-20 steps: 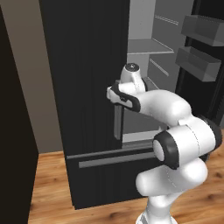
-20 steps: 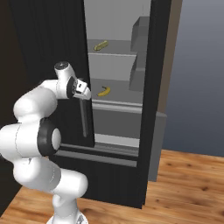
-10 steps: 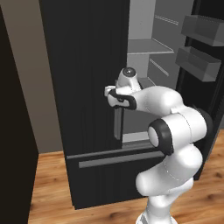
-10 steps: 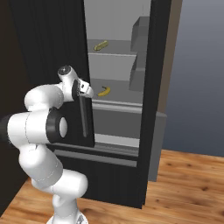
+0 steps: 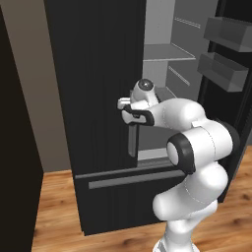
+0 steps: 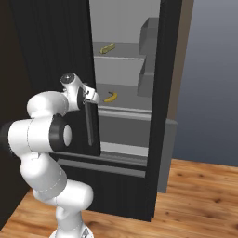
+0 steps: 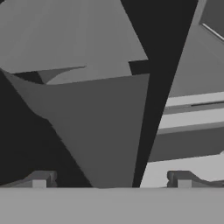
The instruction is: Retrieve the butter from the fridge and place it on a plate on the dining table. Then retrieve the butter knife by the fridge and place it near the plate.
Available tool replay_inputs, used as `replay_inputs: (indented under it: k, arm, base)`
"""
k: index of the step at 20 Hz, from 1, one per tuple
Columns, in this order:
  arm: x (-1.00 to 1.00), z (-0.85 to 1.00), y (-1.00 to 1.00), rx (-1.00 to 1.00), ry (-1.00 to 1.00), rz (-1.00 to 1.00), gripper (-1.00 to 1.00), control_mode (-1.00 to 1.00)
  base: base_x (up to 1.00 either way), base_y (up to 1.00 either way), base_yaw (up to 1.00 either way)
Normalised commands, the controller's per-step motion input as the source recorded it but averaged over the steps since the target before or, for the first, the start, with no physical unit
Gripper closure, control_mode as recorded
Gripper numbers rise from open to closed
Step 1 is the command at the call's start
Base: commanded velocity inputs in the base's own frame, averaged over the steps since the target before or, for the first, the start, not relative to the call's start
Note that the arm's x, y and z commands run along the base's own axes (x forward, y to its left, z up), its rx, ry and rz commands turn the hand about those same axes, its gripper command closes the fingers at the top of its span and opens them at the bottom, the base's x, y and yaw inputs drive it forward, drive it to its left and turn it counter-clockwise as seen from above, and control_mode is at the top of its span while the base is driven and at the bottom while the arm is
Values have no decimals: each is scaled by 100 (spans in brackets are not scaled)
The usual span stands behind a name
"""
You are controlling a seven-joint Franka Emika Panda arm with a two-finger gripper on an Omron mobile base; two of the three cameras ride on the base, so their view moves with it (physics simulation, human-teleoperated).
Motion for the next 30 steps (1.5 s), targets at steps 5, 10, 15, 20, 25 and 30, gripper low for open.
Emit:
replay_inputs:
  k: [5,10,15,20,25,30]
  arm:
    - [15,-49,0,-9,-4,0,-100,-100]
    - [22,-9,2,-2,-1,0,-100,-100]
    - [1,0,3,0,0,0,100,-100]
    - [0,0,0,0,0,0,100,-100]
    - [-9,0,16,0,0,0,100,-100]
    - [-52,0,27,-3,0,0,100,-100]
  base:
    - [0,0,0]
    - [0,0,0]
    - [0,0,0]
    - [0,0,0]
    - [0,0,0]
    - [0,0,0]
